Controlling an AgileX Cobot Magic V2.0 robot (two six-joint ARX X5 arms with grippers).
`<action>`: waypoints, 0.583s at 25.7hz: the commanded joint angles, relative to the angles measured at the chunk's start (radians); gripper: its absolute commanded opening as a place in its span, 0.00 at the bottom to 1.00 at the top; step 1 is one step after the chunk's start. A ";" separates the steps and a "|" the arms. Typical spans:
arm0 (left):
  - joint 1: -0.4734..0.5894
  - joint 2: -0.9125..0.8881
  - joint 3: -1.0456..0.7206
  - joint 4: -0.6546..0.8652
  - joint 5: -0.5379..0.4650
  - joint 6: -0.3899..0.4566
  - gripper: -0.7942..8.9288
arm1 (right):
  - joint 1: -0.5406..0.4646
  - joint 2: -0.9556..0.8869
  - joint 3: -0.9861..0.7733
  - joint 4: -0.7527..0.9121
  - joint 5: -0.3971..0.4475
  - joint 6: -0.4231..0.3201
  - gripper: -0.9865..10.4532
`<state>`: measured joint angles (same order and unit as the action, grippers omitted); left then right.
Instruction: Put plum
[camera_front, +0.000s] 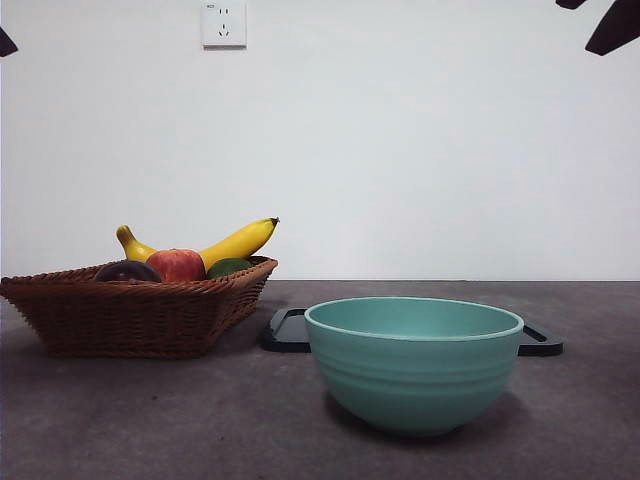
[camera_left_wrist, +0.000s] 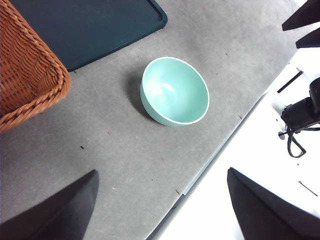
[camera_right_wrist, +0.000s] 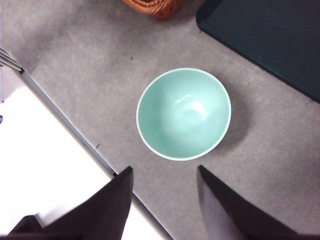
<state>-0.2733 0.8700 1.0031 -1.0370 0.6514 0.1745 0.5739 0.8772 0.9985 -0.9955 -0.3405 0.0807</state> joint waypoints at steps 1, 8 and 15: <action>-0.004 0.005 0.021 0.005 0.003 0.015 0.50 | 0.006 0.005 0.015 0.011 -0.003 -0.014 0.26; -0.004 0.005 0.021 0.005 0.003 0.015 0.49 | 0.006 0.005 0.015 0.010 -0.003 -0.014 0.26; -0.004 0.005 0.021 0.004 0.003 0.015 0.34 | 0.006 0.005 0.015 0.002 -0.003 -0.014 0.23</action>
<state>-0.2733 0.8700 1.0031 -1.0370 0.6514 0.1749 0.5739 0.8772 0.9985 -0.9955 -0.3405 0.0780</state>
